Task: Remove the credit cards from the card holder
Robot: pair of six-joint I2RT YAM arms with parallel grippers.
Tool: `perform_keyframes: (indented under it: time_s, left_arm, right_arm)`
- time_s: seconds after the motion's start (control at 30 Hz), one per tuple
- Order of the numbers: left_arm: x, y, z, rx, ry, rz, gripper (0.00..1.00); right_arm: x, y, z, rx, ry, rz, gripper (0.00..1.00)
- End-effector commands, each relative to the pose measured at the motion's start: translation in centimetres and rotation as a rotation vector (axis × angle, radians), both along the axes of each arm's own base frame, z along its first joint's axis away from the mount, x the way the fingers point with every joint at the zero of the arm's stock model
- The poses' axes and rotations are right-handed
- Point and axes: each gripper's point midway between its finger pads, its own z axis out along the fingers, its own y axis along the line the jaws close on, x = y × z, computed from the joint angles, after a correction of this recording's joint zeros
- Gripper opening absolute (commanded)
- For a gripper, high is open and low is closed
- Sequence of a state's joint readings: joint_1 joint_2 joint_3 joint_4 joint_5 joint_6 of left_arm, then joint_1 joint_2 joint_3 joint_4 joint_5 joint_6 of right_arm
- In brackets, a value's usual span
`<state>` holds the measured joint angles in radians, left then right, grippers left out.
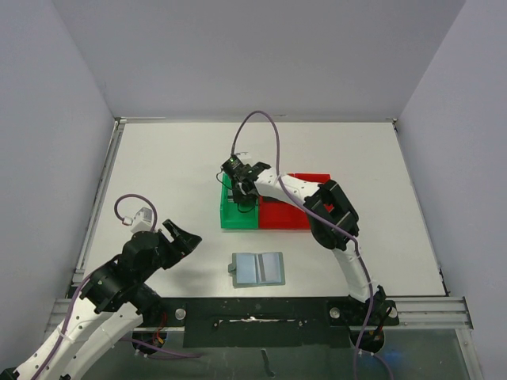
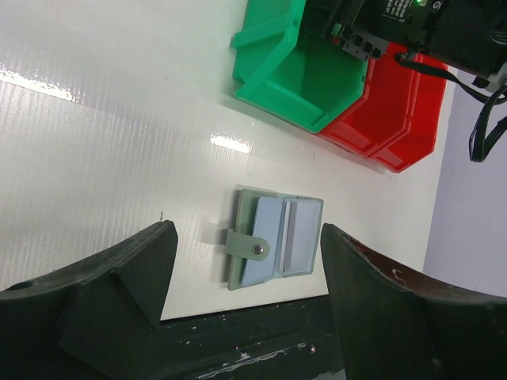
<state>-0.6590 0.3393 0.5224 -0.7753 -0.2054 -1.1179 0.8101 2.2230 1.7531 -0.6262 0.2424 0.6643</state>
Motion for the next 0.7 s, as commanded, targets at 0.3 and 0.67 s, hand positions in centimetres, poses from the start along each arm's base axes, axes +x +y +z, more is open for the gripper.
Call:
perform_keyframes:
  time_s: [0.3, 0.67]
  left_arm:
    - [0.4, -0.6, 1.6, -0.035, -0.033, -0.012, 0.73]
    - [0.7, -1.6, 1.2, -0.049, -0.030, -0.047, 0.73]
  right_arm:
    - [1.8, 3.1, 3.9, 0.140, -0.054, 0.024, 0.21]
    - [-0.6, 1.5, 13.3, 0.198, -0.213, 0.069, 0.40]
